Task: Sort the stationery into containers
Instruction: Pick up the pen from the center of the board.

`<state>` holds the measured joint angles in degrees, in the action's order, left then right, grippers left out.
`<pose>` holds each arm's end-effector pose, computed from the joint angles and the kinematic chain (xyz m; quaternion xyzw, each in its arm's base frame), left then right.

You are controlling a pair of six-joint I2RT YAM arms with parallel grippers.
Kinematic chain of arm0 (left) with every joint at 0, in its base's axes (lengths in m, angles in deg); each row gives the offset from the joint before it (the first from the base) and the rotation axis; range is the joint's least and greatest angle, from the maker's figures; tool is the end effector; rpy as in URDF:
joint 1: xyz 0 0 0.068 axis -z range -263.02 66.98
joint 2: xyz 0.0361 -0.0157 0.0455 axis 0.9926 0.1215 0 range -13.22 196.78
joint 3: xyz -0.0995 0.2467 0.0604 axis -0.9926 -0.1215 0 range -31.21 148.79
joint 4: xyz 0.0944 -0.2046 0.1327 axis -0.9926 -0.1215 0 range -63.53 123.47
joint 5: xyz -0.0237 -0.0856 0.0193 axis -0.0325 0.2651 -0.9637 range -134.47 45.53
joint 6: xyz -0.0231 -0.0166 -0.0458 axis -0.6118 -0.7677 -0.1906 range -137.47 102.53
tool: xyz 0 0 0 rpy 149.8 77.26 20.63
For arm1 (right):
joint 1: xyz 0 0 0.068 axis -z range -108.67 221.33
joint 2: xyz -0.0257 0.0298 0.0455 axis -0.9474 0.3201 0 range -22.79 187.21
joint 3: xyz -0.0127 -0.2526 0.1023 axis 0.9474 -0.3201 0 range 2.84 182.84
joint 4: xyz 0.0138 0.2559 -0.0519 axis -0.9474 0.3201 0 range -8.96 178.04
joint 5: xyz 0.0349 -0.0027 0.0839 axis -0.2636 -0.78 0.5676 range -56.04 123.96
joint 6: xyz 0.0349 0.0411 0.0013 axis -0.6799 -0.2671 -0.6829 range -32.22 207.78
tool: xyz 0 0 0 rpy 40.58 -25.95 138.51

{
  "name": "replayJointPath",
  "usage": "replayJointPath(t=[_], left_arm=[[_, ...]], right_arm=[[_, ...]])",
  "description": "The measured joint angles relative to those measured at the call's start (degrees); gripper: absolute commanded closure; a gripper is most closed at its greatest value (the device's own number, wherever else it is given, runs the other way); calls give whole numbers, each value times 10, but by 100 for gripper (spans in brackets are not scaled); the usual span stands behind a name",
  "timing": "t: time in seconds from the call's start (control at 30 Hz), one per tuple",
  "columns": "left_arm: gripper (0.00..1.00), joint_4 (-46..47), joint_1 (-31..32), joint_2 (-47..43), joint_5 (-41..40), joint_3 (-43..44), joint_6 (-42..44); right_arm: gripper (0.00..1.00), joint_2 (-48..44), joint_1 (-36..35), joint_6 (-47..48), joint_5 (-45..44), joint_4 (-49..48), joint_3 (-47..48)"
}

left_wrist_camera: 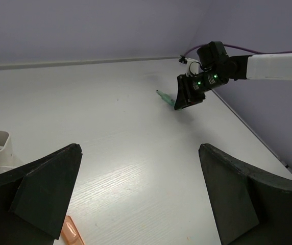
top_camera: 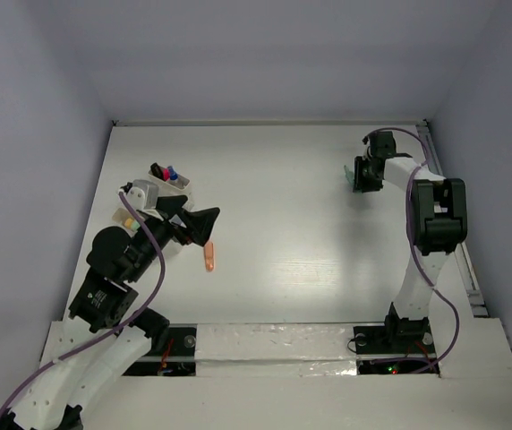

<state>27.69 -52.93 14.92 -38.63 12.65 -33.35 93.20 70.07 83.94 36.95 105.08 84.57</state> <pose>0.0974 -0.0605 0.3810 0.1182 0.6327 -0.3287 0.6911 0.4294 0.0113 0.1693 0.0145 0.9615 0.0372 0.2717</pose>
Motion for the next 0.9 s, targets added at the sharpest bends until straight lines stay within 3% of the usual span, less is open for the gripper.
replayJointPath(t=[0.17,0.27,0.43,0.63,0.77,0.9], left_arm=[[1,0,-2,4,0,0,0],[1,0,-2,8,3,0,0],[1,4,-6,22,15,0,-2],[1,4,-6,58,34,0,-20],[1,17,-6,91,52,-6,-52],[1,99,-6,123,75,-61,-124]], right_arm=[[85,0,-5,3,0,1,1],[90,-1,-14,0,0,0,0],[91,-56,-49,-19,10,-14,-56],[93,-236,-158,-68,72,-60,-172],[93,-299,-230,-92,95,-91,-216],[93,-354,-268,-108,110,-95,-272]])
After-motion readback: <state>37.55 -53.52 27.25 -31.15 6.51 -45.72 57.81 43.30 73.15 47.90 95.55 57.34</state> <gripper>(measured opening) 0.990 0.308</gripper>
